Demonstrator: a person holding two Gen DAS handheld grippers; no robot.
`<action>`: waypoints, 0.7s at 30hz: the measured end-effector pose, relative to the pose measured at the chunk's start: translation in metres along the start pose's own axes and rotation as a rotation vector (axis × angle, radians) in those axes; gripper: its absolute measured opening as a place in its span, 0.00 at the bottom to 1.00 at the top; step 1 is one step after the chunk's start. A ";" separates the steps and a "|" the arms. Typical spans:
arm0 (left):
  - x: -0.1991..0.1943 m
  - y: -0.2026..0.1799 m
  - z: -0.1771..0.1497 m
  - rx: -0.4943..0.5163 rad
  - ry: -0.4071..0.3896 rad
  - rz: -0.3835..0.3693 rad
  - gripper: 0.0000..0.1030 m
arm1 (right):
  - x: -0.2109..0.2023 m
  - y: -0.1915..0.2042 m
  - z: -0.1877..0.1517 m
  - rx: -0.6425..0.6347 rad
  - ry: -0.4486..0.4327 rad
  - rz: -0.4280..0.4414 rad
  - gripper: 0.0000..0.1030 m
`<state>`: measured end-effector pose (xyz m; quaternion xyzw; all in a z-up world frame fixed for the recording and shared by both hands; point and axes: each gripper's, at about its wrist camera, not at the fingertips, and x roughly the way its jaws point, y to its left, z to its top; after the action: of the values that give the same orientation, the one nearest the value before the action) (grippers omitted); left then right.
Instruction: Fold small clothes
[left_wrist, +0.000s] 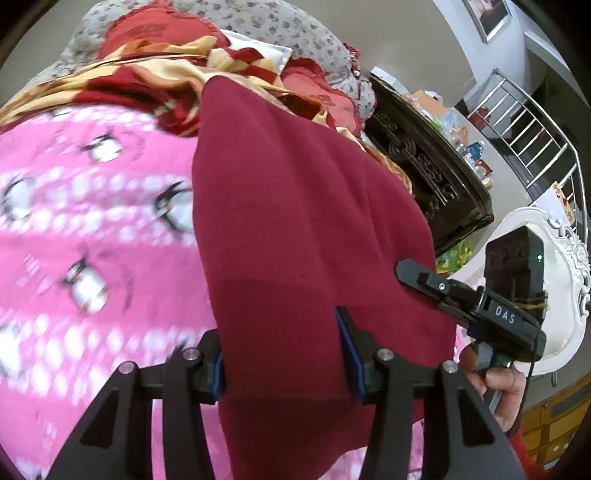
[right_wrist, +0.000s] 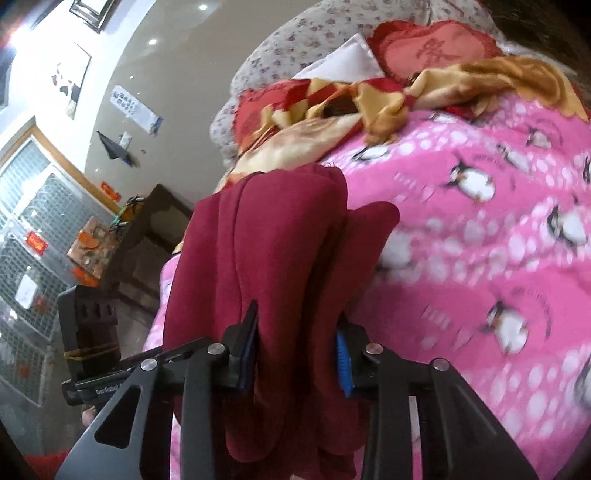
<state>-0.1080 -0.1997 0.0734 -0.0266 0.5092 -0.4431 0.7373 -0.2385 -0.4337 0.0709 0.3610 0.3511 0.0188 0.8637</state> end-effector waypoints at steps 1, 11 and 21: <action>-0.008 -0.001 -0.007 -0.005 0.013 0.011 0.51 | -0.001 0.007 -0.009 0.005 0.019 0.011 0.59; -0.014 0.037 -0.084 -0.095 0.126 0.181 0.70 | 0.041 0.000 -0.075 0.033 0.205 -0.091 0.70; -0.055 0.024 -0.087 -0.023 -0.066 0.372 0.76 | -0.019 0.089 -0.083 -0.281 0.080 -0.103 0.57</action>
<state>-0.1650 -0.1116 0.0595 0.0451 0.4859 -0.2923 0.8225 -0.2845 -0.3228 0.0987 0.2171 0.3972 0.0379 0.8909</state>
